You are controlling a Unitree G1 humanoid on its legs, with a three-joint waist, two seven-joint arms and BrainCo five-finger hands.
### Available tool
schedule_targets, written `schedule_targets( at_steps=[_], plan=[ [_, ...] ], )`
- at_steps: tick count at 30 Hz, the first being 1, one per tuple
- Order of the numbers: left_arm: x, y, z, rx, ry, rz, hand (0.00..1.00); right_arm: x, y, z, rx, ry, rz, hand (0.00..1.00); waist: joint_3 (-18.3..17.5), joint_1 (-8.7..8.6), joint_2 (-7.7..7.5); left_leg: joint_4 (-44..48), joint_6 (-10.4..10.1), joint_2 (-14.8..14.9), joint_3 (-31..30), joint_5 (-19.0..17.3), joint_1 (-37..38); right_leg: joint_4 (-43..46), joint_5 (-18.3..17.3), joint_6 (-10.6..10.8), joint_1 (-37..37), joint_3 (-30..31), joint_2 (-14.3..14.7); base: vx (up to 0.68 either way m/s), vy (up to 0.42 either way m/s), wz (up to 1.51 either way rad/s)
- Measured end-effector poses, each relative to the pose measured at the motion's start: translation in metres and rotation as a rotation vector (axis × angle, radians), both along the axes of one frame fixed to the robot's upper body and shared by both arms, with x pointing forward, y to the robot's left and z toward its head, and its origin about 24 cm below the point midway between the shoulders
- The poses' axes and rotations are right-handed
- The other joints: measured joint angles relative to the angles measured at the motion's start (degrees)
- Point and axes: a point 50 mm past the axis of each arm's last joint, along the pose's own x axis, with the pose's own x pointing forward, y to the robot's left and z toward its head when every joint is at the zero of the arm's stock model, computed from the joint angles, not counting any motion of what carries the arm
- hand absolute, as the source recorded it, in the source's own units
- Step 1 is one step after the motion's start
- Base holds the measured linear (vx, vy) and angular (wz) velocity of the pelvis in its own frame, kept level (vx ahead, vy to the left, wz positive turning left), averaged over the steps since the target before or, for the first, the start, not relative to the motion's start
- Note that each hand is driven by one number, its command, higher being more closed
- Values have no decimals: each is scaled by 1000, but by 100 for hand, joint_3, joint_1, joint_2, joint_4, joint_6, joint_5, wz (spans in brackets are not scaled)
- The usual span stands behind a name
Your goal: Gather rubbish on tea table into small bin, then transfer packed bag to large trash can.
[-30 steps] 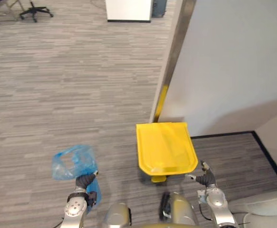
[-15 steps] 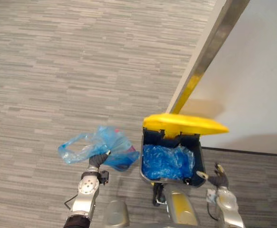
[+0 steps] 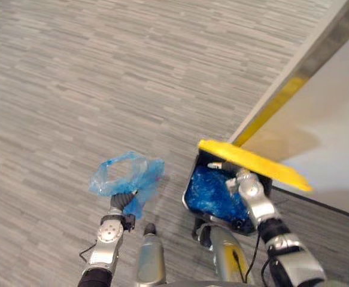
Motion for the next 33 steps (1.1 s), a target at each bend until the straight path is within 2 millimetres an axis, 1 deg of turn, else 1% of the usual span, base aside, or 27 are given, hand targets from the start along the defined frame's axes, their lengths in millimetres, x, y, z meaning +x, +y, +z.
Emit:
schedule_targets(
  at_steps=[1,2,4,5,6,9,11,13,17,18,19,21,22,23,24,25,26,27,28,29,31,32,33],
  plan=[
    [1,1,4,5,-15,-2,100,5,-5,11,-17,-30,-10,0,7,-10,5,130,5,-5,32,-3,-120,-21,25,8,-48,-30,-9,-75,24,22],
    [4,3,10,5,-44,-4,100,13,-15,25,-45,-59,-28,0,21,-9,2,288,64,-14,97,-38,-267,-35,65,33,-109,-61,-29,-57,52,12],
    [11,1,22,-25,-106,-8,100,25,-36,53,-97,-102,-72,0,182,11,2,470,112,-44,188,-67,-369,-42,153,61,-103,-48,-79,-139,125,5],
    [12,1,27,-40,-138,-9,100,28,-42,59,-92,-109,-90,0,260,15,-8,487,133,-57,230,-78,-388,-30,193,125,-102,5,-114,-151,154,-1],
    [13,1,32,-52,-165,-10,100,29,-44,64,-89,-119,-95,0,322,18,-8,503,154,-105,252,-88,-402,-33,248,200,-102,53,-145,-88,114,-1],
    [14,2,42,-69,-209,-19,100,30,-48,72,-78,-138,-101,0,411,10,7,548,219,-166,241,-123,-483,-109,352,290,-104,166,-148,-66,78,-4],
    [16,-1,50,-67,-244,-37,100,30,-52,73,-88,-138,-108,0,414,11,4,557,220,-163,204,-124,-503,-125,352,292,-99,163,-127,-16,19,6],
    [16,-9,61,-92,-292,-76,100,29,-56,75,-92,-141,-115,0,419,14,10,581,197,-155,184,-110,-504,-93,365,271,-93,146,-110,41,-12,4],
    [16,-39,86,-178,-398,-248,100,28,-65,80,-114,-146,-128,0,481,-13,75,737,233,-121,184,-161,-483,69,365,269,-84,230,-87,31,-15,-4],
    [15,-48,94,-212,-430,-299,100,28,-67,81,-120,-146,-132,0,506,-25,106,792,263,-124,200,-202,-475,96,364,270,-74,268,-81,-9,8,-8],
    [14,-52,97,-227,-446,-325,100,27,-69,82,-125,-147,-136,0,529,-31,130,817,301,-124,201,-247,-459,102,364,270,-52,276,-78,-31,24,-5],
    [11,-68,111,-268,-508,-422,100,27,-73,82,-134,-141,-139,0,645,-57,194,841,279,-126,211,-281,-308,73,336,310,99,308,-55,-63,28,-3],
    [10,-71,114,-280,-517,-445,100,27,-72,82,-135,-136,-133,0,647,-68,199,826,275,-133,215,-280,-291,28,325,324,124,316,-42,-60,26,1],
    [8,-79,120,-301,-542,-486,100,27,-72,82,-137,-132,-124,0,647,-115,199,815,264,-160,253,-259,-289,-56,328,325,133,344,-28,0,0,0],
    [8,-91,127,-331,-567,-539,100,27,-72,83,-140,-132,-123,0,664,-164,240,1062,322,-145,272,-265,-289,-40,316,305,132,343,-1,7,22,-12],
    [9,-101,134,-341,-587,-589,100,28,-71,83,-142,-133,-120,0,695,-159,257,1092,363,-115,303,-319,-325,33,329,326,131,405,41,-46,20,-18],
    [11,-109,139,-345,-602,-626,100,28,-70,83,-147,-131,-115,0,703,-177,257,1084,366,-102,342,-364,-309,57,338,341,129,438,42,-85,25,-18],
    [13,-122,147,-351,-628,-684,100,28,-70,85,-155,-131,-106,0,705,-212,256,1041,348,-103,376,-372,-296,50,362,381,122,507,46,-93,18,-7],
    [16,-137,161,-353,-672,-755,100,31,-68,90,-163,-141,-97,0,710,-271,251,930,332,-150,442,-361,-241,3,404,416,107,660,40,-30,19,-7],
    [18,-145,170,-361,-702,-791,100,34,-63,96,-171,-150,-84,0,727,-330,247,876,363,-177,523,-330,-181,-34,422,416,101,746,26,3,48,-23],
    [22,-170,197,-373,-789,-894,100,41,-53,114,-194,-185,-55,0,845,-363,257,922,392,-179,692,-319,-116,27,462,438,87,902,57,-23,62,-35],
    [24,-177,202,-372,-805,-912,100,42,-50,117,-200,-191,-49,0,880,-407,258,919,392,-163,716,-318,-121,20,471,439,86,918,54,-32,23,-21],
    [30,-184,209,-358,-821,-918,100,46,-43,128,-215,-213,-31,0,981,-487,258,934,393,-161,782,-319,-116,1,508,389,82,954,53,6,17,-18]
  ],
)
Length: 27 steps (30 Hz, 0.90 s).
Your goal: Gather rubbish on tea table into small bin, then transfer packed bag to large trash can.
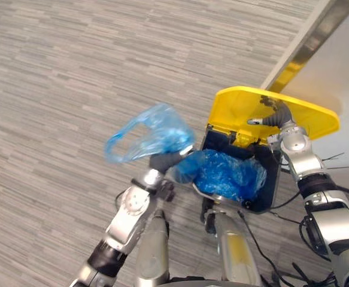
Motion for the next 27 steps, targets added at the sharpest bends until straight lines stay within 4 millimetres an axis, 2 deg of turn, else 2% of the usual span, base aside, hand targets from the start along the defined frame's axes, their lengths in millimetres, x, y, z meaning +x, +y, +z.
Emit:
schedule_targets(
  at_steps=[2,4,6,8,10,12,15,18,19,20,22,27],
  plan=[
    [16,-8,2,33,5,32,100,4,10,15,-26,-33,29,0,139,-70,-8,41,28,3,116,-16,-23,5,36,-5,-71,99,10,1,36,-29],
    [37,-10,-5,107,42,101,100,8,23,35,-61,-79,66,0,315,-170,-37,97,62,7,258,-36,-84,4,90,22,-171,212,25,-14,40,-35],
    [64,-7,-28,260,129,211,100,10,38,54,-99,-129,114,0,396,-259,-79,217,143,20,356,-85,-278,-29,204,27,-375,351,67,-40,48,-35],
    [74,-5,-45,345,183,267,100,11,46,64,-94,-157,135,0,405,-321,-90,242,145,17,408,-85,-440,-121,298,69,-514,397,71,-17,33,-19],
    [79,-9,-57,422,207,289,100,12,47,72,-90,-171,125,0,419,-301,-98,267,151,16,490,-81,-575,-209,415,42,-666,471,88,0,26,-18],
    [82,-16,-74,530,234,303,100,14,49,93,-88,-210,111,0,478,-325,-112,319,155,24,489,-77,-818,-302,505,46,-845,471,99,-8,6,-6],
    [83,-21,-99,668,286,307,100,11,54,110,-83,-267,112,0,484,-342,-123,396,155,24,503,-77,-1180,-333,565,17,-1166,481,98,19,-2,-5],
    [85,-15,-117,770,325,341,100,4,70,122,-103,-333,170,0,502,-459,-149,485,163,53,579,-88,-1431,-297,587,11,-1420,524,106,40,11,-12],
    [86,-14,-117,785,324,348,100,2,73,124,-100,-348,180,0,503,-457,-150,513,164,73,617,-93,-1469,-282,601,-9,-1467,545,112,47,14,-22],
    [88,-13,-115,800,312,360,0,-2,80,130,-100,-381,208,0,503,-455,-150,594,180,123,683,-119,-1566,-269,631,-48,-1561,588,147,37,10,-20],
    [91,-16,-107,797,285,377,0,-9,89,139,-88,-430,256,0,503,-453,-150,678,195,148,707,-171,-1711,-239,642,-59,-1689,603,159,40,18,-14],
    [96,-22,-94,795,233,450,0,-22,110,146,-101,-489,341,0,502,-367,-150,906,191,352,871,-239,-1957,-152,639,-59,-1892,573,211,28,-7,-6]
  ],
)
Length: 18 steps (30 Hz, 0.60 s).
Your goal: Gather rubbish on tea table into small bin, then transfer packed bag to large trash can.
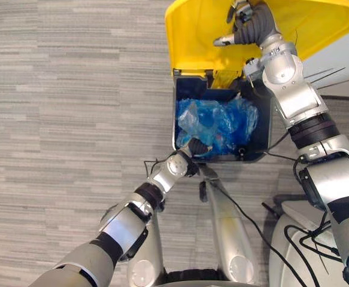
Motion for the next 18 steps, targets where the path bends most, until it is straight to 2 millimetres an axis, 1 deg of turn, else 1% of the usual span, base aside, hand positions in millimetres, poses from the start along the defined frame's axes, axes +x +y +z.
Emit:
schedule_targets(
  at_steps=[1,3,5,8,13,15,17,18],
  plan=[
    [1,0,1,9,-11,16,0,-3,4,2,-2,-12,17,0,0,45,0,37,5,54,78,-4,-31,25,-1,0,-34,1,0,0,0,0],
    [2,2,4,25,-34,38,0,-6,11,2,2,-21,44,0,-2,63,-4,68,17,69,109,-12,-48,62,-5,-2,-47,-1,-15,0,0,0],
    [2,2,7,36,-62,53,0,-5,13,-2,7,-11,53,0,-10,68,-20,69,19,67,138,-13,-37,101,-13,-11,-44,-8,-51,17,9,10],
    [1,-1,16,48,-114,38,0,-4,10,-8,29,-9,35,0,-12,51,-24,67,18,68,210,-12,2,179,-55,1,-22,-33,-130,15,6,12],
    [-3,-2,17,37,-132,32,0,-3,4,-29,49,38,27,0,-26,64,-50,-110,1,36,300,3,306,197,-122,41,195,-25,-204,32,-1,7],
    [-6,-2,20,21,-156,26,0,-2,1,-38,55,62,18,0,-26,89,-51,-199,-13,26,324,13,472,194,-157,27,312,-27,-218,54,-18,7],
    [-8,-4,26,16,-188,18,0,0,-5,-49,67,90,3,0,-33,86,-64,-349,-36,-44,302,51,641,202,-213,5,440,-61,-287,46,-7,17],
    [-9,-3,28,11,-204,12,0,1,-8,-53,71,102,-5,0,-33,84,-65,-418,-60,-56,301,81,719,208,-247,51,507,-89,-320,60,-13,24]
  ],
)
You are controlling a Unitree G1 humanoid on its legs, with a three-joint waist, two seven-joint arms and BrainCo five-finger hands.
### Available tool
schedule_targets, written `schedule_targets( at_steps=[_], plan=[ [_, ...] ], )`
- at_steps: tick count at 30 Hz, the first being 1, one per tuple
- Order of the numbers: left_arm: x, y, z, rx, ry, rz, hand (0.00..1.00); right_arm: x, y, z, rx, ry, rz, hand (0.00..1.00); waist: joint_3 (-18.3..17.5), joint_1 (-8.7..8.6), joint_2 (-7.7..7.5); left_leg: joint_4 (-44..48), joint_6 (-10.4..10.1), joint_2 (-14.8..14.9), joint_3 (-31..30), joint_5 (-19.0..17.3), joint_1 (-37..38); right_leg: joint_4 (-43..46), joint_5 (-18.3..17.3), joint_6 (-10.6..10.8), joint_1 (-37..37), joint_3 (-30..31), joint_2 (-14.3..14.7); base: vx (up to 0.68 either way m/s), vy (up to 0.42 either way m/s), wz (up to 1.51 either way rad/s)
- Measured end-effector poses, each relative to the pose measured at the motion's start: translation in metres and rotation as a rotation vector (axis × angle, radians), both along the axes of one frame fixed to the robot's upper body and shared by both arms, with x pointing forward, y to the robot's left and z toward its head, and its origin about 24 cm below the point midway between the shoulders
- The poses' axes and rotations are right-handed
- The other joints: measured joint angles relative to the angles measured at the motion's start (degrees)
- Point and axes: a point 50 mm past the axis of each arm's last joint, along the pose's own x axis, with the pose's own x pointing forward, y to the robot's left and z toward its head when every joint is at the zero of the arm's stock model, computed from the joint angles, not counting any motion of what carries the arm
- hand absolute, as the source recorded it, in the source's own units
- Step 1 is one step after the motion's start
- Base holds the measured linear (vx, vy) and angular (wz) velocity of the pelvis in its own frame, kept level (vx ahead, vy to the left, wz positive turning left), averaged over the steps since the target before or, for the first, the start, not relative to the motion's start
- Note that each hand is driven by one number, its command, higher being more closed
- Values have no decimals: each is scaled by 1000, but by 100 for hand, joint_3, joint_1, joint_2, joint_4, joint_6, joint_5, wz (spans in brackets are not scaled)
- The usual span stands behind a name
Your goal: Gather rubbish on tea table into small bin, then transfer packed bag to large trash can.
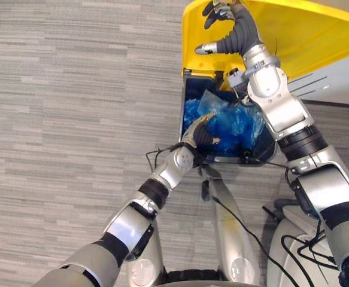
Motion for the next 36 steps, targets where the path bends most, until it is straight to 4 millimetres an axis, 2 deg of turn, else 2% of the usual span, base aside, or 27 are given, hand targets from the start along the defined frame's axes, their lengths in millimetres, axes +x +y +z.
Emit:
schedule_targets(
  at_steps=[3,4,5,7,8,10,11,12,13,14,16,18,21,22,23,24,25,26,27,28,29,30,31,32,33,36],
  plan=[
    [-8,11,-3,2,-35,-15,0,-1,-20,-24,26,60,-41,0,-1,18,-2,-210,6,-89,-166,109,303,57,-140,-97,305,-169,-101,80,-20,41],
    [-12,23,-8,-20,-32,-7,0,-5,-38,-38,27,85,-74,0,-2,34,-4,-328,-7,-144,-275,190,451,127,-245,-92,456,-287,-187,80,-40,57],
    [-14,29,-11,-33,-26,-3,0,-6,-45,-43,25,94,-90,0,-2,49,-4,-349,14,-169,-333,226,498,163,-282,-124,507,-326,-211,91,-53,53],
    [-19,55,-21,-85,12,24,0,-11,-66,-61,37,138,-134,0,-2,144,-4,-389,7,-181,-453,235,674,215,-369,-173,709,-426,-233,57,-37,34],
    [-24,80,-33,-113,57,77,0,-15,-78,-75,53,177,-167,0,-6,147,-12,-426,-1,-196,-545,240,821,248,-439,-108,891,-507,-262,50,-28,36],
    [-37,122,-53,-188,133,185,0,-23,-95,-103,70,254,-215,0,-26,168,-37,-472,3,-203,-629,235,1085,276,-550,-127,1227,-583,-276,26,-27,36],
    [-55,161,-76,-246,211,306,0,-33,-108,-129,64,333,-245,0,-226,187,-86,-483,26,-212,-705,210,1205,312,-636,-85,1371,-638,-292,-5,-24,28],
    [-68,182,-89,-272,256,375,0,-41,-115,-145,62,374,-264,0,-366,231,-119,-479,18,-209,-745,193,1269,328,-683,-28,1452,-660,-291,-7,-19,22],
    [-76,194,-96,-293,281,416,0,-47,-119,-155,58,401,-275,0,-452,260,-138,-464,11,-204,-767,171,1328,346,-709,-22,1512,-674,-287,29,-10,18],
    [-98,222,-112,-332,342,517,0,-61,-130,-177,65,461,-300,0,-569,330,-147,-381,18,-176,-844,93,1512,365,-774,-33,1757,-731,-262,23,-1,18],
    [-119,243,-125,-375,390,609,0,-73,-135,-187,74,488,-304,0,-629,368,-171,-296,37,-175,-860,47,1667,392,-804,14,1937,-743,-262,-12,29,8],
    [-147,269,-141,-400,452,728,0,-82,-133,-204,105,537,-295,0,-790,492,-308,-266,50,-306,-709,50,1841,457,-794,23,1946,-597,-313,-54,87,-18],
    [-175,282,-155,-411,510,822,0,-91,-126,-223,115,598,-263,0,-889,527,-411,-282,131,-351,-421,91,2007,377,-592,63,1984,-442,-368,-101,57,-37],
    [-187,283,-162,-427,544,852,0,-97,-125,-231,113,630,-255,0,-976,514,-408,-427,259,-271,-261,192,2024,49,-354,218,2026,-319,-334,-210,16,-58],
    [-196,282,-167,-441,564,873,0,-102,-126,-237,113,655,-253,0,-1035,519,-403,-645,378,-224,-86,330,2054,275,-337,170,1932,-340,-377,-258,13,-60],
    [-208,281,-175,-461,602,907,0,-116,-126,-254,124,720,-254,0,-1115,453,-426,-1020,404,-228,64,571,2190,1346,-507,3,1816,-401,-506,-218,15,-48],
    [-211,280,-177,-467,613,912,0,-123,-126,-262,131,753,-257,0,-1167,437,-444,-1199,403,-224,112,668,2260,1702,-578,-41,1844,-429,-560,-189,0,-34],
    [-217,278,-180,-470,637,916,0,-136,-126,-275,137,808,-258,0,-1262,425,-434,-1470,379,-218,121,800,2333,2112,-703,-59,1938,-492,-638,-142,-96,-20],
    [-225,276,-181,-473,653,912,0,-159,-125,-296,151,900,-260,0,-1475,388,-502,-1874,305,-218,110,969,2376,2471,-892,-4,2244,-477,-745,-121,-140,-13],
    [-230,274,-180,-474,654,912,0,-171,-123,-306,156,945,-264,0,-1579,344,-550,-2052,233,-235,100,1050,2354,2438,-918,48,2498,-463,-832,-73,-173,-7],
    [-233,273,-180,-473,657,909,0,-178,-123,-312,155,971,-266,0,-1650,314,-605,-2141,165,-275,77,1108,2310,2246,-915,102,2697,-451,-908,-45,-207,-9],
    [-233,267,-180,-487,665,885,0,-189,-126,-318,160,1004,-286,0,-1792,287,-752,-2293,-72,-350,-35,1258,2204,1341,-1366,340,3039,-522,-773,-50,-179,-21],
    [-233,263,-180,-495,671,873,0,-192,-128,-320,164,1014,-299,0,-1866,317,-767,-2357,-149,-374,-88,1309,2149,811,-1533,329,3157,-535,-703,-22,-185,-63],
    [-233,254,-185,-521,694,852,0,-195,-135,-321,161,1021,-326,0,-1970,372,-647,-2459,-146,-311,-197,1374,1999,75,-1571,54,3239,-536,-460,-5,-115,-82],
    [-234,250,-190,-525,726,840,0,-196,-142,-325,175,1037,-359,0,-2028,323,-522,-2697,-84,-254,-328,1442,2016,-321,-1295,-27,3254,-483,-267,17,-107,-79],
    [-236,252,-194,-518,746,847,0,-207,-152,-336,180,1097,-408,0,-2150,311,-419,-3147,-33,-175,-309,1779,2275,-676,-1084,-71,3327,-333,-83,12,-51,-43]
  ],
)
